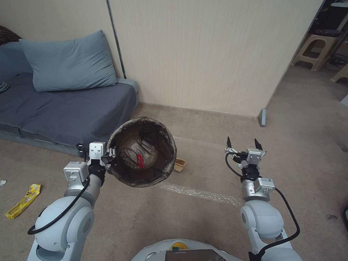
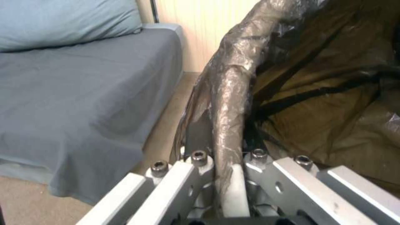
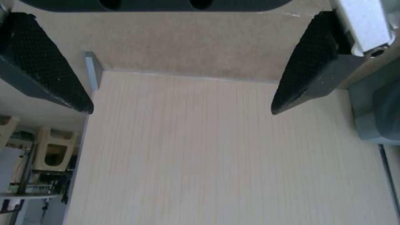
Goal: Pick up the trash bin, then pick up the garbage from the floor and place it into the trash bin.
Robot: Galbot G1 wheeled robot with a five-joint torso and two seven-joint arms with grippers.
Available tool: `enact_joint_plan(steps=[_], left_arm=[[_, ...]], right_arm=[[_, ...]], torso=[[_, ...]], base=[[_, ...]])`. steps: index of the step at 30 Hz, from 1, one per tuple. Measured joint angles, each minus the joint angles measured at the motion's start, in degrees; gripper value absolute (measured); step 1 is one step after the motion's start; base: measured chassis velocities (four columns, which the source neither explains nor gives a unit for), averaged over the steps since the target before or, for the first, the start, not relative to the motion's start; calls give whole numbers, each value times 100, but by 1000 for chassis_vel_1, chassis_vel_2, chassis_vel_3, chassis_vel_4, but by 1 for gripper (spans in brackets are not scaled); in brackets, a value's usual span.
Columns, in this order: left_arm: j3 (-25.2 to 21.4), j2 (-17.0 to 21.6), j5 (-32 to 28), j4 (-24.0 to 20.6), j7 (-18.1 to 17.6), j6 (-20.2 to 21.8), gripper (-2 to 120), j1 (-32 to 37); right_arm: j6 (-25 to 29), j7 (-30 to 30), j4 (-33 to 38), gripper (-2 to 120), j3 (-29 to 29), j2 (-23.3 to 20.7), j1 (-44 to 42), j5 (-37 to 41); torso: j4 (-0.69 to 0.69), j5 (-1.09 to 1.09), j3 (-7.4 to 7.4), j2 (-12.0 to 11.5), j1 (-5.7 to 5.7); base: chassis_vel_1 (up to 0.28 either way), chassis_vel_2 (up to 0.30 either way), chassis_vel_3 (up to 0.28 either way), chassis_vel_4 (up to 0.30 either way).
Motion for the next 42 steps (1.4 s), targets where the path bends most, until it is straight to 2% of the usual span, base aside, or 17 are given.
enact_joint_plan(steps=[42], left_arm=[[-3,37,-154,-5,-18,0,0,1]], right_arm=[[-14,76,-185,100,-121,3,-25,-151]], torso=[[1,0,0,0,0]], base=[[2,17,17,6]])
